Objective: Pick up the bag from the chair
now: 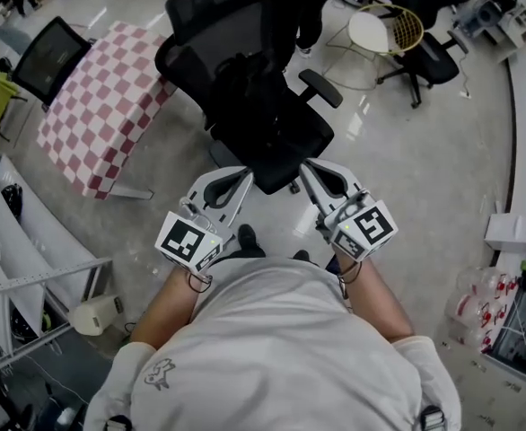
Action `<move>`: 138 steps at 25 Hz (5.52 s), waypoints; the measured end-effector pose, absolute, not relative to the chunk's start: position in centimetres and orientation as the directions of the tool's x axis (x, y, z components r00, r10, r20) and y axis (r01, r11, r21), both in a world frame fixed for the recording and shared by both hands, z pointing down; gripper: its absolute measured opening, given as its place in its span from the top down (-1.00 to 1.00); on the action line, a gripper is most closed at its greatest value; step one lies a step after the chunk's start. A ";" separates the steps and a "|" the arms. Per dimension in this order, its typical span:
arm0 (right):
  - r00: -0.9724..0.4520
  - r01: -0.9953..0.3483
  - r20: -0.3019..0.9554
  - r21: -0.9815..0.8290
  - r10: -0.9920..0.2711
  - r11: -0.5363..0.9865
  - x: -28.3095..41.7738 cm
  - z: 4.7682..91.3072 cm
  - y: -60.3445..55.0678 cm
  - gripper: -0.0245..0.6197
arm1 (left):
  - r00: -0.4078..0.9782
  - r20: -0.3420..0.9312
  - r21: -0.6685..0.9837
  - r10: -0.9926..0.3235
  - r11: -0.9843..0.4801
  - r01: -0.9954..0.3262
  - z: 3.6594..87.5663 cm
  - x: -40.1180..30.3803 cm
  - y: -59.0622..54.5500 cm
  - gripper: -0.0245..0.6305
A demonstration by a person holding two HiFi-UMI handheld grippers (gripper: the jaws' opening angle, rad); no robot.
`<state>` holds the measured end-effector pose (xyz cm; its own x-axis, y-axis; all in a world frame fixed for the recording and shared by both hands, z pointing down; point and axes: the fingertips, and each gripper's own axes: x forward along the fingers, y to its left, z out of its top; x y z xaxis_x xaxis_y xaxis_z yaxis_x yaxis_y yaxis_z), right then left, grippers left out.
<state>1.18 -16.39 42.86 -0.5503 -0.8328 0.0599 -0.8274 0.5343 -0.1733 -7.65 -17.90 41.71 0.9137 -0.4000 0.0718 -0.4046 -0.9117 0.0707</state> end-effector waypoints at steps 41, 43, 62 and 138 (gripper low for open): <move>-0.670 -0.736 0.099 -0.217 -0.736 0.641 6.6 44.5 -37.5 0.81 | 0.847 0.077 0.054 -0.526 -0.846 -0.530 41.6 -2.4 -37.3 0.89; -0.680 -0.727 0.106 -0.219 -0.725 0.650 7.6 44.8 -38.7 0.81 | 0.834 0.077 0.051 -0.547 -0.833 -0.551 41.9 -1.6 -38.4 0.89; -0.752 -0.630 0.203 -0.503 -0.627 0.592 8.4 54.4 -47.0 0.45 | 0.814 0.178 0.122 -0.553 -0.808 -0.576 48.4 -1.0 -47.4 0.89; -0.855 -0.368 0.091 -0.800 -0.511 0.474 3.4 61.3 -54.3 0.82 | 0.794 0.242 0.150 -0.557 -0.787 -0.598 51.4 -3.5 -52.6 0.89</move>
